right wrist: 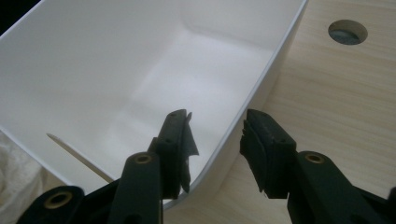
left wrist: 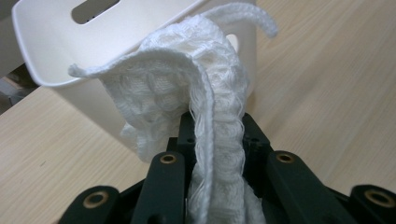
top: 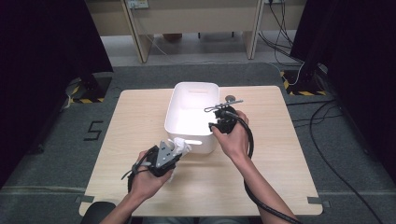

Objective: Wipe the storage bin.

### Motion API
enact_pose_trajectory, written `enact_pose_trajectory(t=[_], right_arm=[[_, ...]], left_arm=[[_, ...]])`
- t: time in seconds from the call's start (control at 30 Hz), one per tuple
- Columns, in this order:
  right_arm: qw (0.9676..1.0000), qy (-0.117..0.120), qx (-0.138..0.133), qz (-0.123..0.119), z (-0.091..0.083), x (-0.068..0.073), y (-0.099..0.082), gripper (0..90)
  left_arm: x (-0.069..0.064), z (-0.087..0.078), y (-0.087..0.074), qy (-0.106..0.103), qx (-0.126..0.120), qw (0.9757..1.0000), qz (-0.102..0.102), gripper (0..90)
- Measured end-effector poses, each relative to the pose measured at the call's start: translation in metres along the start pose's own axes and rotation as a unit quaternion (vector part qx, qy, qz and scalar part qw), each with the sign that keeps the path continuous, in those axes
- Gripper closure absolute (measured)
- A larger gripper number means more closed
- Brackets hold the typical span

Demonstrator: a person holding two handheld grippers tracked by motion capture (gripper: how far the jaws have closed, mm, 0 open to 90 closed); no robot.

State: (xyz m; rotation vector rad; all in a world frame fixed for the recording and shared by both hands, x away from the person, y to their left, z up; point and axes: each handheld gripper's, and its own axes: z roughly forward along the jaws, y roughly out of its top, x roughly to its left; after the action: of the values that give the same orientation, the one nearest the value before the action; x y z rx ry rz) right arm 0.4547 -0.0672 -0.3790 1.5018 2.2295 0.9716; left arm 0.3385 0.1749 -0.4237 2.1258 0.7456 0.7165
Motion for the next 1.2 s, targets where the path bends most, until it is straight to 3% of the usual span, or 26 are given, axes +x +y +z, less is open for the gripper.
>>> enact_pose_trajectory(t=[0.3,0.5,0.73,0.83,0.97,1.2], right_arm=[[1.0,-0.003,0.008,0.003,0.002,0.0,-0.001,64.7],[0.9998,-0.014,0.007,-0.01,0.001,0.0,0.001,68.2],[0.9999,-0.012,-0.003,0.002,-0.001,-0.001,0.0,69.9],[0.9996,-0.006,-0.029,0.001,-0.012,0.0,0.001,69.4],[0.9989,-0.009,-0.047,0.004,-0.027,-0.005,0.002,76.3],[0.9998,-0.017,-0.011,0.006,-0.015,-0.01,-0.011,80.5]], left_arm=[[0.021,-0.02,-0.02,0.032,0.002,0.9991,-0.026,74.9],[0.033,-0.025,-0.032,0.046,0.012,0.998,-0.042,74.9],[0.04,-0.02,-0.031,0.053,0.013,0.9973,-0.049,74.8],[0.051,-0.016,-0.03,0.063,0.012,0.9961,-0.06,74.8],[0.063,-0.009,-0.029,0.072,0.011,0.9947,-0.072,74.6],[0.065,0.004,-0.02,0.059,0.007,0.9956,-0.072,74.6]])
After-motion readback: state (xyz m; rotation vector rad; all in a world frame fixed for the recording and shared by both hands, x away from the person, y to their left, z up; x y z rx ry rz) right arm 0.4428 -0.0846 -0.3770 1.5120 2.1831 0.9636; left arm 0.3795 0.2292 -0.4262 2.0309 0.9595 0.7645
